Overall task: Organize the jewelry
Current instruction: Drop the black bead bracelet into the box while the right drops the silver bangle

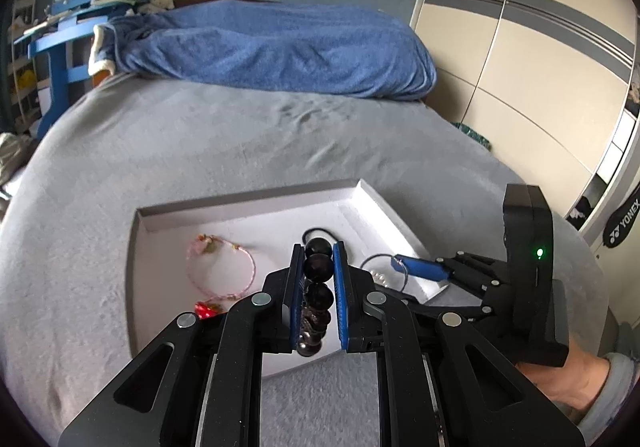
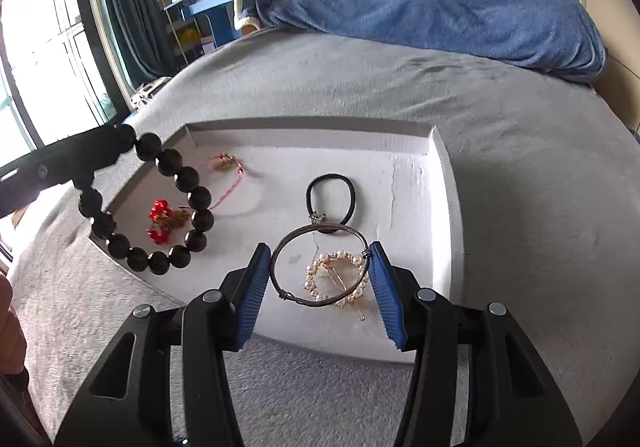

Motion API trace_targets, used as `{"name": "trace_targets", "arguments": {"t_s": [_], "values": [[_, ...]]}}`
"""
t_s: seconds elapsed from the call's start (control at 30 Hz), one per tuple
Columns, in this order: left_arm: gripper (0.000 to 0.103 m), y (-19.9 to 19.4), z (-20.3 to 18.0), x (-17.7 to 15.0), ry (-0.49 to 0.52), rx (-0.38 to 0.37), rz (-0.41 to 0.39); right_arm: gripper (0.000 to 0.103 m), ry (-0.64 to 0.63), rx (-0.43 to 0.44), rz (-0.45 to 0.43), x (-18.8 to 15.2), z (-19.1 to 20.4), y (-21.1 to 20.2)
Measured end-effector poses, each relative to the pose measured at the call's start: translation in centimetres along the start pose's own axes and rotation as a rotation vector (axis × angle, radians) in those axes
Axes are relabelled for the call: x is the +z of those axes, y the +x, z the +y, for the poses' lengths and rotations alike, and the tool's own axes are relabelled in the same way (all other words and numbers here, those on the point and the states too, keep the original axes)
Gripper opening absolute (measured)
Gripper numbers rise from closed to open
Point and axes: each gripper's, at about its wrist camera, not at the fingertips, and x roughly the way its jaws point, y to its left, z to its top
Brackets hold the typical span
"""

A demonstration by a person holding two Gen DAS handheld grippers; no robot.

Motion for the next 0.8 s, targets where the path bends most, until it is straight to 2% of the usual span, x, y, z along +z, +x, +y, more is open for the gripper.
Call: {"name": "trace_targets", "arguments": {"t_s": [0.23,0.43,0.53,0.57,0.8], "values": [[0.015,2.2,1.0,-1.8,0.003,0.031,0.064,0.05,-0.019,-0.037,0.042,-0.2,-0.4,2.1],[0.015,3.1,1.9,-2.6,0.006,0.073,0.108,0.051,-0.01,-0.048,0.034,0.0,-0.8,2.3],[0.027,3.0,2.1,-2.9,0.016,0.106,0.11,0.053,-0.01,-0.053,0.032,0.0,-0.9,2.2],[0.029,2.9,2.2,-3.0,0.014,0.109,0.109,0.057,-0.013,-0.055,0.027,0.0,-1.0,2.1],[0.039,1.8,2.4,-3.3,0.023,0.141,0.097,0.062,-0.012,-0.05,-0.033,0.5,-0.7,0.0]]}}
